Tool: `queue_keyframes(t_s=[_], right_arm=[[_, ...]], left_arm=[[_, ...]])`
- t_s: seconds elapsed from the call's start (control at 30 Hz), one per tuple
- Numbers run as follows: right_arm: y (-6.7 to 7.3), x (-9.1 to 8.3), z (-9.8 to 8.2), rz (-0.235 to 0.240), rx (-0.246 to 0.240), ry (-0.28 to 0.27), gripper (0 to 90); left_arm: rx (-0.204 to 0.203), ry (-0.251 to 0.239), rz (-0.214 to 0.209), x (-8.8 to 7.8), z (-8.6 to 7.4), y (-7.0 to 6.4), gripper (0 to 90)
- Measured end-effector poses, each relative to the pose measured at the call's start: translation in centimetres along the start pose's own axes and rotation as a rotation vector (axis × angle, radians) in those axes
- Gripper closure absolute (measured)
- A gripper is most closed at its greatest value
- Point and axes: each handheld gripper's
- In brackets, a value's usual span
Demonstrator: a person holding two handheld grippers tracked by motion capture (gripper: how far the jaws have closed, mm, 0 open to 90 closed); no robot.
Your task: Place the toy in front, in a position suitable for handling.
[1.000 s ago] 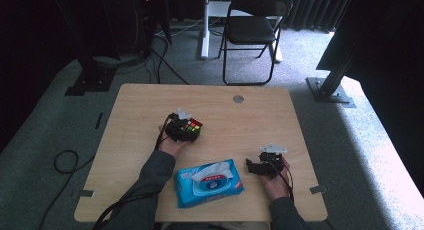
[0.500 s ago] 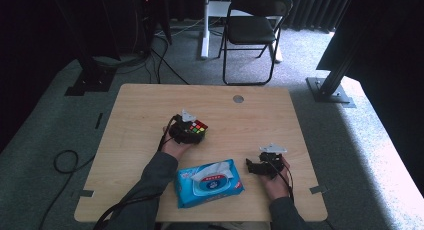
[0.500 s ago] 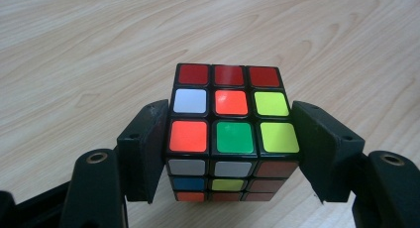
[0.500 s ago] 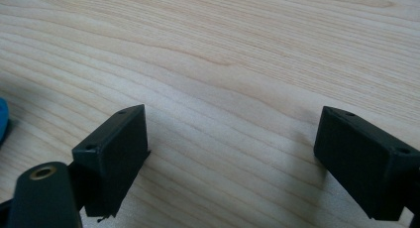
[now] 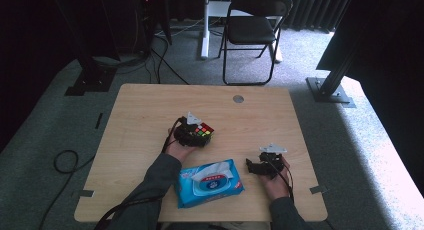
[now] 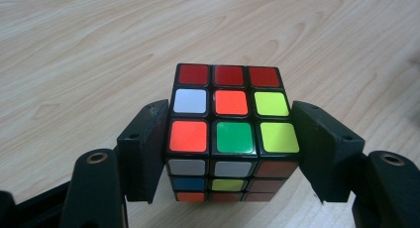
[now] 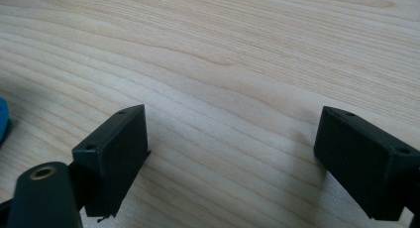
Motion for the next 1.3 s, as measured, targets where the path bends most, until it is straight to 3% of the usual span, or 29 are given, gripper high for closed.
queue_keyframes(t_s=[0.63,1.3], right_arm=[[0.0,0.0,0.0,-0.001,-0.003,-0.001,13.1],[0.0,0.0,0.0,0.0,-0.003,-0.001,13.1]], left_arm=[[0.034,0.011,-0.043,0.1,-0.4,-1.3,34.2],[0.047,0.016,-0.051,0.3,-0.8,-1.5,34.2]])
Point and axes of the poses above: each handheld gripper's, and its own axes: x roughly forward along the jaws, z roughly out of its top, y roughly to its left, and after that the axes turned 3 degrees about z, right-handed
